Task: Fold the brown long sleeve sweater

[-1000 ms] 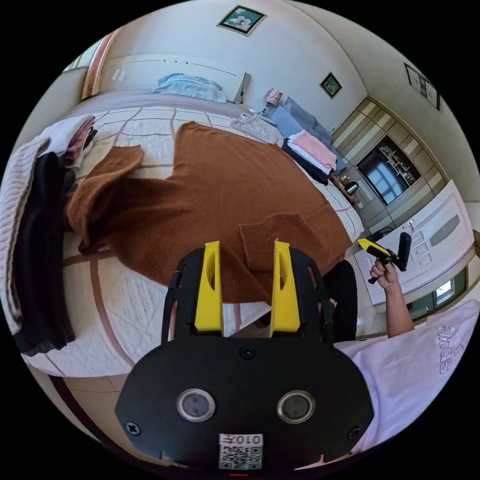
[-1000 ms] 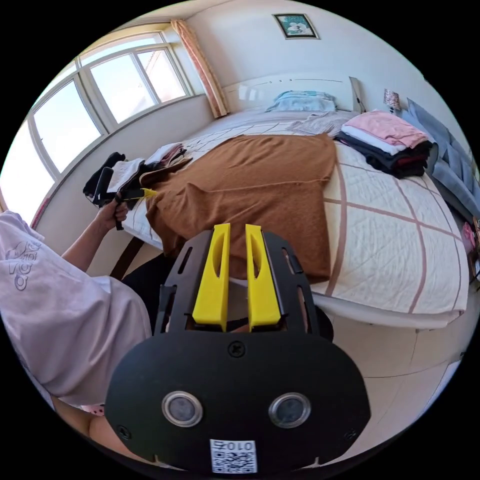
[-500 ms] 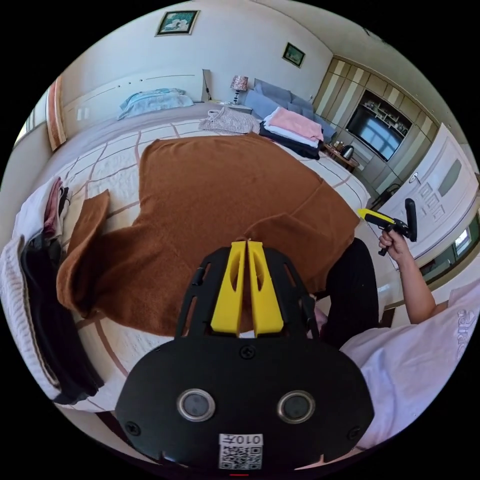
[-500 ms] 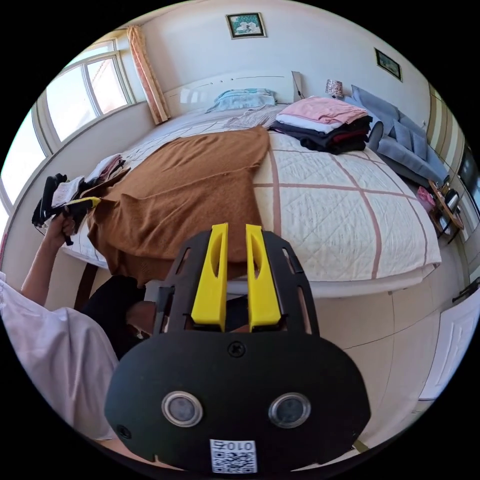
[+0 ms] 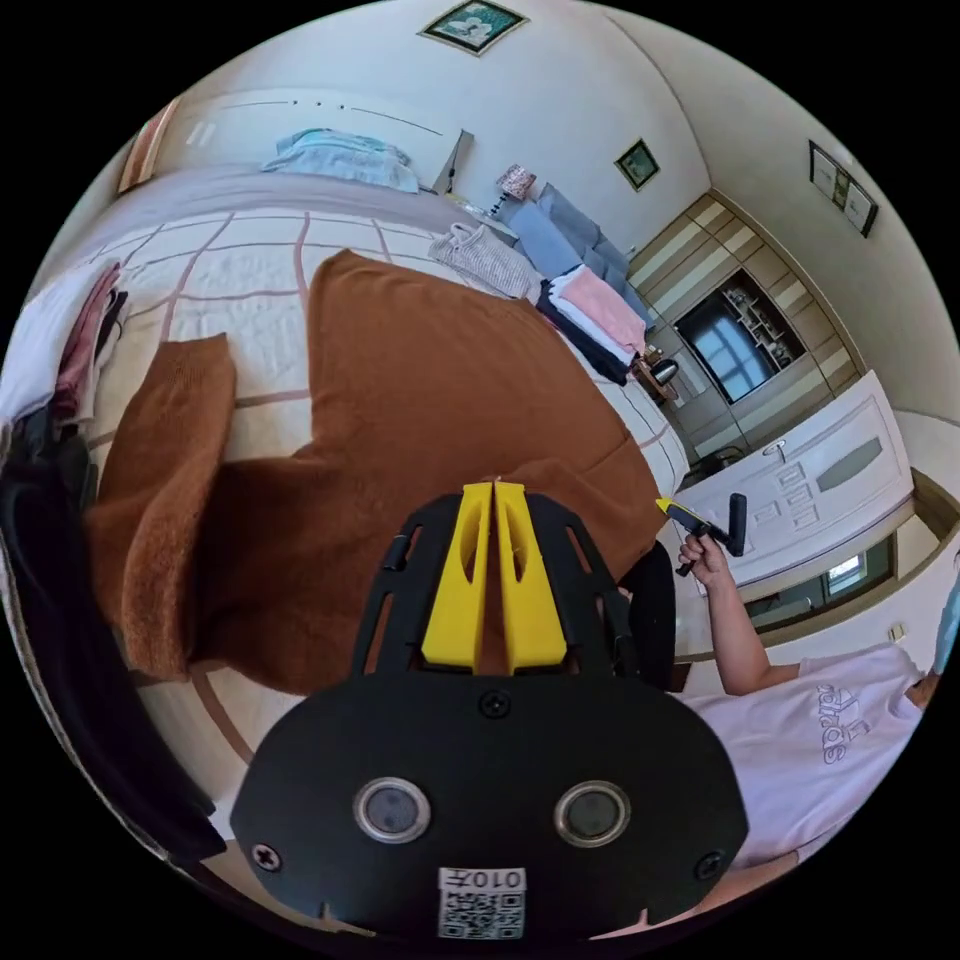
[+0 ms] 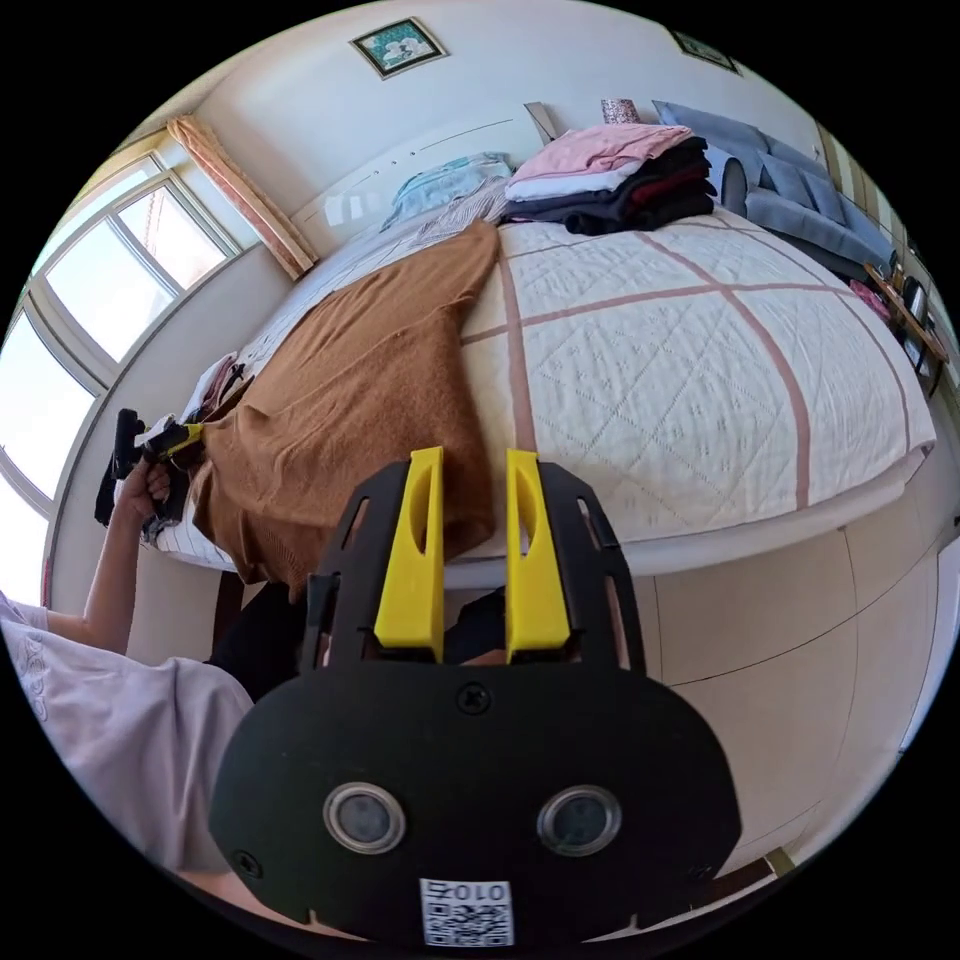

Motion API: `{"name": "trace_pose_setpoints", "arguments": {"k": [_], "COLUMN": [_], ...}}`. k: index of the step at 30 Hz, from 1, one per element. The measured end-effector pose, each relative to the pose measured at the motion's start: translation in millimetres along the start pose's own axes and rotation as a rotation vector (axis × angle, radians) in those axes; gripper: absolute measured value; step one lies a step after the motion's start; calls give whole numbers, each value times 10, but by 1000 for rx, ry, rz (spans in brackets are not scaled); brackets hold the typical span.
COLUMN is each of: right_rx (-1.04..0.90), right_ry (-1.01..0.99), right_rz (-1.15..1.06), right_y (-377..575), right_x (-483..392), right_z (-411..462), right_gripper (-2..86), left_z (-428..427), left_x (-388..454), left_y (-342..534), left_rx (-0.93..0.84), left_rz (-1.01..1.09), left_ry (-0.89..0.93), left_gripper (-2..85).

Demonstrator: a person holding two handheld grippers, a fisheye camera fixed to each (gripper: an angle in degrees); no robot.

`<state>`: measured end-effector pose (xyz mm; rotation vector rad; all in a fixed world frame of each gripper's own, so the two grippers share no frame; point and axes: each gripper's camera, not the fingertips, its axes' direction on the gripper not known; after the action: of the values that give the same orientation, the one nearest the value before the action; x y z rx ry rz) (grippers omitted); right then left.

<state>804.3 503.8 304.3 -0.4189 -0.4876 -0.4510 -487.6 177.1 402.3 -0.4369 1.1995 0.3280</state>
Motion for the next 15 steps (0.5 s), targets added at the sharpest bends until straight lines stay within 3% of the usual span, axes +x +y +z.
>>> {"name": "trace_pose_setpoints", "arguments": {"k": [5,10,15], "right_rx": [-23,55,29], "right_ry": [-32,-133,-79], "right_rz": [-17,150,152], "right_y": [4,5,-4], "right_x": [81,334,204], "right_z": [-107,-201,-63], "right_gripper": [33,32,39], "left_z": [22,-87,265], "left_x": [-317,-324,-523], "left_y": [152,-14,-196], "left_rx": [8,59,-111], "left_rz": [-60,-47,-114], "left_ry": [90,226,88], "left_gripper": [-1,0,12]}}
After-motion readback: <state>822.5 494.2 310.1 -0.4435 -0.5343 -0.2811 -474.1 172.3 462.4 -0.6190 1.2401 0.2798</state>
